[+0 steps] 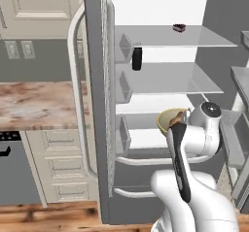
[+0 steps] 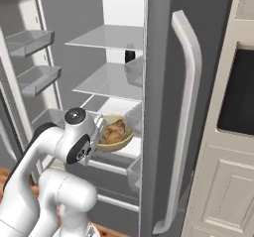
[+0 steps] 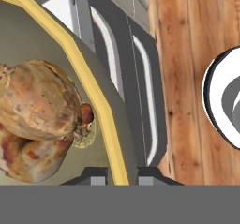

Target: Pick the chicken drumstick and onion from their plates and place them in the bowl. Then put the bowl in the fridge.

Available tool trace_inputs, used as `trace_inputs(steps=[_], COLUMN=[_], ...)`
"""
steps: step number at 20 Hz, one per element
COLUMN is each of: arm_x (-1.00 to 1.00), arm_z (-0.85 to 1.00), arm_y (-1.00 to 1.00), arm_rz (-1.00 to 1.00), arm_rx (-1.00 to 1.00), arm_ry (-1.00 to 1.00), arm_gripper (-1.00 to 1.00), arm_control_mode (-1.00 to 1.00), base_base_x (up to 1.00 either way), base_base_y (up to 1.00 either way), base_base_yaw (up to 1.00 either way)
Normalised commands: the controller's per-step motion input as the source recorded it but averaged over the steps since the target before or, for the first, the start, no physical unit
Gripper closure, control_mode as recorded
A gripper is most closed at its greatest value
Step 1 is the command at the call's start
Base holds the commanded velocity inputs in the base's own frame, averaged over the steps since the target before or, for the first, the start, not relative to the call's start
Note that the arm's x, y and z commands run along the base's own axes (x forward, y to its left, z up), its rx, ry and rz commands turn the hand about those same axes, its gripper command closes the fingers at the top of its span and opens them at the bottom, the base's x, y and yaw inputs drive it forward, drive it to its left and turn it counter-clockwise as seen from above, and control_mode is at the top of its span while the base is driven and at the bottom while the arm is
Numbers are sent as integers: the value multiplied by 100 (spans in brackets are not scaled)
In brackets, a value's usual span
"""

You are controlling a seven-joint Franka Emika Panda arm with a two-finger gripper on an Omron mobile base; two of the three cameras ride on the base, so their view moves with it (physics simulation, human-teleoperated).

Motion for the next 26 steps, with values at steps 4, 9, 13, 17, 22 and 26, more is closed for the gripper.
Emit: trace_inputs(steps=[4,9,13,17,22,26], arm_x=[0,0,0,0,0,0], arm_z=[0,0,0,0,0,0], arm_y=[0,0,0,0,0,0], arm_rz=[0,0,0,0,0,0], arm_rx=[0,0,0,0,0,0], arm_ry=[0,0,0,0,0,0], arm_gripper=[100,100,100,100,100,100], arm_control_mode=[100,100,100,100,100,100], base_base_x=[54,52,37,19,10,37], base_base_y=[-3,-8,-1,0,0,1], base_base_yaw=[11,5,1,-4,-6,-1])
